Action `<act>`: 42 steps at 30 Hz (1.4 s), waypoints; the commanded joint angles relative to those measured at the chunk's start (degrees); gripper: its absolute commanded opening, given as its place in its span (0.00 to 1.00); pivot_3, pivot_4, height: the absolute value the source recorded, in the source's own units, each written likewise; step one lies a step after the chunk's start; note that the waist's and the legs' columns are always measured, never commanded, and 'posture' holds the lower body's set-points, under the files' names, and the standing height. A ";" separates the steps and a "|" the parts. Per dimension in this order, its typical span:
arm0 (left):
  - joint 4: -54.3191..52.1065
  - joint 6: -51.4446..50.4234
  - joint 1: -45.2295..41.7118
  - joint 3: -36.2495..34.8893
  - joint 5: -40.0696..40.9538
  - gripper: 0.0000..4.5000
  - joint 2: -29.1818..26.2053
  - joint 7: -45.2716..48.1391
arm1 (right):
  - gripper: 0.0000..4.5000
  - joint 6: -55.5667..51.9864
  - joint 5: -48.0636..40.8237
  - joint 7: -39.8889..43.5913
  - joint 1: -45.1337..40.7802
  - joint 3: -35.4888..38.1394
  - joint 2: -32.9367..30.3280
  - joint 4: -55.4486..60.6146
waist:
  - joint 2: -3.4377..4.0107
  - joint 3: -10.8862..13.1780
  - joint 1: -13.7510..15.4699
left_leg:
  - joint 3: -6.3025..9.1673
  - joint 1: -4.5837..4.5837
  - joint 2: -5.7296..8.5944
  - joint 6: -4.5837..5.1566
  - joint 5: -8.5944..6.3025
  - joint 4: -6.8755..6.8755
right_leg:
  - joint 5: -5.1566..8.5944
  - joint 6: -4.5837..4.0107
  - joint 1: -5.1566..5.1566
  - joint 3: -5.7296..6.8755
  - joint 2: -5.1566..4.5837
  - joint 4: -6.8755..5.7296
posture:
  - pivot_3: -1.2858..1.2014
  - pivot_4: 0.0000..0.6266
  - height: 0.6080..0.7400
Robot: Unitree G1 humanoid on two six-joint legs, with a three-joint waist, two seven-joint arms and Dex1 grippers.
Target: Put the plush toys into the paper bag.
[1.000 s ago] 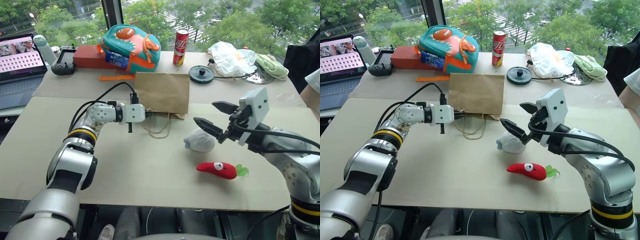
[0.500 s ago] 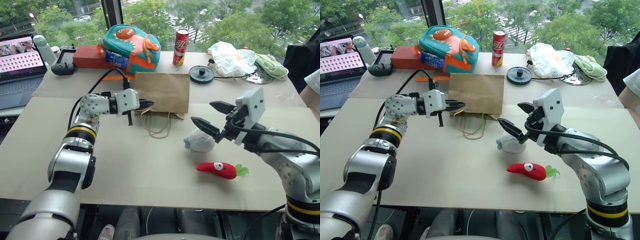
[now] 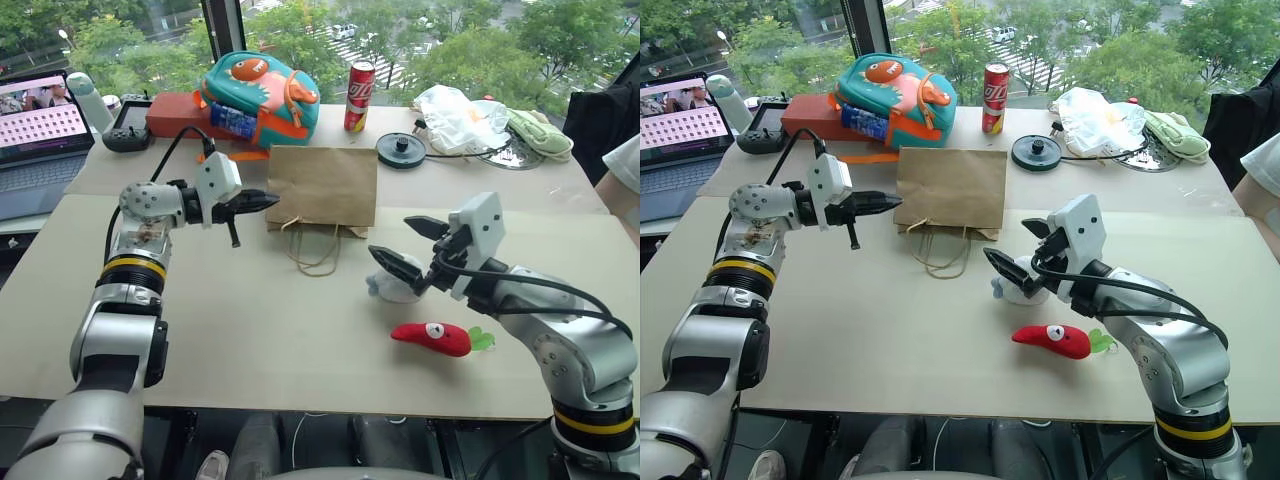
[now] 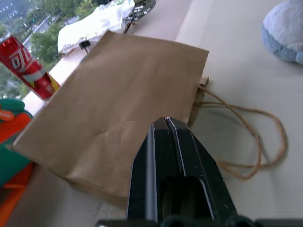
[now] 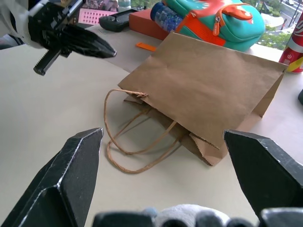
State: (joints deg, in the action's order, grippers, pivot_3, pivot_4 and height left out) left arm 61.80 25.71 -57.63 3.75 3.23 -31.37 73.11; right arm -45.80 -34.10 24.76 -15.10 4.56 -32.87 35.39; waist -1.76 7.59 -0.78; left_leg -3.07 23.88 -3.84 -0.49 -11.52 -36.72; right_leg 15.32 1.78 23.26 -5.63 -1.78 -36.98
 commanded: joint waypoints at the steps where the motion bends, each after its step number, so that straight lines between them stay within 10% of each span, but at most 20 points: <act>1: 5.16 7.69 -3.31 2.71 -5.37 0.33 0.04 -1.52 | 1.00 1.63 0.35 0.56 -0.54 0.81 -0.52 1.81 | 0.00 0.00 0.17 | 0.00 0.01 0.00 0.00 0.00 0.00 | 0.00 0.00 0.00 0.00 0.00 0.00 | 0.52 0.24 0.91; 8: 9.55 24.79 -5.11 12.34 -22.22 0.88 0.41 -23.23 | 1.00 0.96 -0.12 0.33 0.23 2.31 -1.51 3.70 | 0.00 0.00 0.30 | 0.02 0.07 0.00 0.02 -0.01 0.00 | 0.00 0.00 0.00 0.00 0.00 0.05 | 0.52 0.24 0.91; 15: 11.95 28.40 -7.35 17.54 -31.83 0.88 2.94 -43.69 | 1.00 0.12 -0.27 -1.61 0.67 3.17 -1.34 5.48 | 0.00 0.00 0.37 | 0.02 0.06 0.01 0.02 -0.01 0.00 | 0.00 0.00 0.00 0.00 -0.01 0.01 | 0.52 0.24 0.91; 25: 13.79 28.76 -8.44 19.53 -34.61 0.88 6.07 -48.47 | 1.00 -0.63 -0.98 -3.48 1.31 3.54 -1.33 6.76 | 0.00 0.00 0.47 | 0.01 0.06 0.02 0.01 -0.01 0.00 | 0.00 0.00 0.01 0.00 -0.01 0.02 | 0.52 0.24 0.91; 36: 14.03 29.49 -7.50 18.75 -33.56 0.06 5.61 -45.81 | 1.00 -0.26 -1.23 -4.02 0.80 3.15 -1.29 6.09 | 0.00 0.00 0.48 | 0.02 0.06 0.02 0.01 -0.01 0.00 | 0.00 0.00 0.01 0.00 -0.01 0.02 | 0.52 0.24 0.91; 42: 13.95 29.47 -7.36 18.73 -33.57 0.01 5.51 -45.52 | 1.00 -0.13 -1.11 -3.94 0.45 2.81 -1.17 5.65 | 0.00 0.00 0.48 | 0.01 0.06 0.02 0.01 -0.01 0.00 | 0.00 0.00 0.01 0.00 -0.01 0.02 | 0.52 0.24 0.91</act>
State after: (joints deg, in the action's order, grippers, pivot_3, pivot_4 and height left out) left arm 76.09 54.64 -64.45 23.43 -31.40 -25.24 27.68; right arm -46.37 -35.00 21.02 -13.45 6.19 -34.05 39.95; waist -1.76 7.59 -0.30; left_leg -3.06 23.95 -3.82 -0.48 -11.53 -36.72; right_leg 15.32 1.78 23.27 -5.63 -1.79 -36.97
